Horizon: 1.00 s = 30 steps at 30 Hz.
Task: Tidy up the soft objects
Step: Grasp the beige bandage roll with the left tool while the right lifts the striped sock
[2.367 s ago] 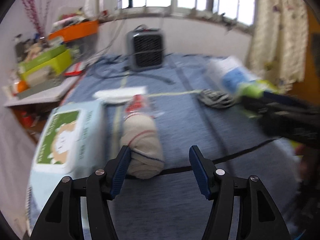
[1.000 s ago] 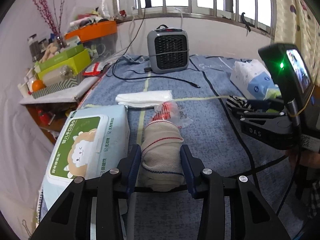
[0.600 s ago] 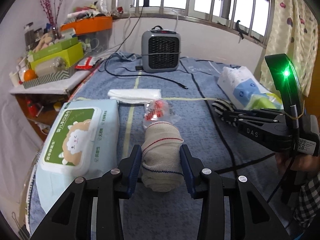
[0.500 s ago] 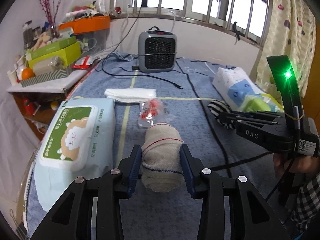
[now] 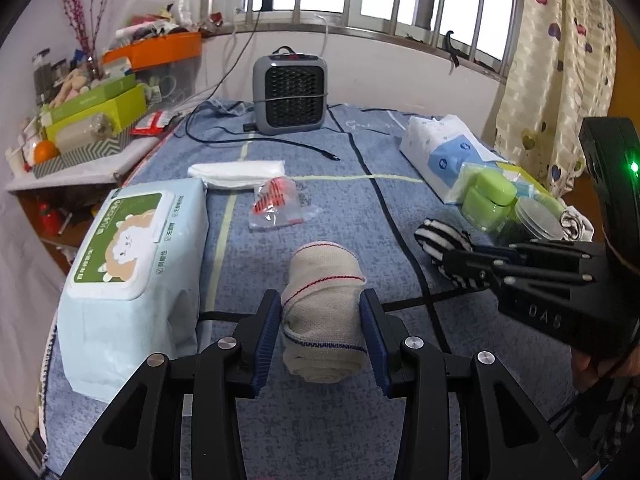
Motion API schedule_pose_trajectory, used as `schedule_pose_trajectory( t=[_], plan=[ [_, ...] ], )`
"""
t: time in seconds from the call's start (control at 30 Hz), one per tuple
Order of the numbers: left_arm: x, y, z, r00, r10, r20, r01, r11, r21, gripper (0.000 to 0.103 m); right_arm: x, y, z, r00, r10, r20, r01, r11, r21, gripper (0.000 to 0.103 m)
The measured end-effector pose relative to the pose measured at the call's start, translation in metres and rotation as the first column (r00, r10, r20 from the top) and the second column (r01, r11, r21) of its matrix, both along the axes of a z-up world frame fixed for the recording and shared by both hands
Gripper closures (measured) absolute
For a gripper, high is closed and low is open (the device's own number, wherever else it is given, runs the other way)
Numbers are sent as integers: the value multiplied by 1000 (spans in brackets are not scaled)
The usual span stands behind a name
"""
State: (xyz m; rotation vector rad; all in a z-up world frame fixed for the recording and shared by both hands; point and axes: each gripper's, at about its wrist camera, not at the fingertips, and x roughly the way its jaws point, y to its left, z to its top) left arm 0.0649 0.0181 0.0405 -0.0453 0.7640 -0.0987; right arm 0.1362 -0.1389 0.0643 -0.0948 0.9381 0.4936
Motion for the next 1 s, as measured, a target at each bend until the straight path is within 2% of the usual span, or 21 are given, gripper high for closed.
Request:
schedule_pose_trajectory(
  t=[0.07,0.13,0.2,0.27,0.33,0.37,0.5,0.67,0.77,0.83,0.9,1.0],
  plan=[
    [0,0,0,1000,-2,-2,2,1000,5,59,-2,0,-3,1000,1,4,-1,1000,0,88],
    [1,-1,-2,1000,-1,-11,1,1000,22,48,-4,-1,-4,1000,3,11,-3,1000,7,81],
    [2,-1,-4,1000,6,-17,-5,999,35,45,-5,-2,-4,1000,-3,29,3,1000,-3,58],
    [3,1,-4,1000,9,-21,-8,1000,29,41,-6,-3,-3,999,-5,45,5,1000,-8,50],
    [6,1,-7,999,11,-33,-9,999,40,32,-5,-2,-4,999,-8,45,9,1000,-11,50],
    [7,0,-8,999,5,-38,-4,999,41,32,-4,-1,-6,999,-11,42,11,1000,-18,50],
    [10,-2,-14,998,-18,-68,19,1000,17,32,1,1,-11,1000,-7,25,7,1000,-18,50],
    [13,-4,-18,997,-22,-80,24,999,21,32,3,3,-15,1000,1,8,-1,1000,-30,50],
    [14,-4,-20,995,-34,-89,34,999,3,39,0,5,-16,1000,3,17,-2,999,-50,50],
    [14,-7,-19,995,-52,-88,51,999,-4,55,-1,6,-16,1000,8,22,-6,998,-57,62],
    [13,-11,-17,995,-54,-84,55,998,15,56,-2,7,-15,999,10,30,-9,998,-61,72],
    [13,-12,-17,995,-50,-82,52,998,20,56,-4,7,-14,999,9,37,-7,998,-61,78]
  ],
)
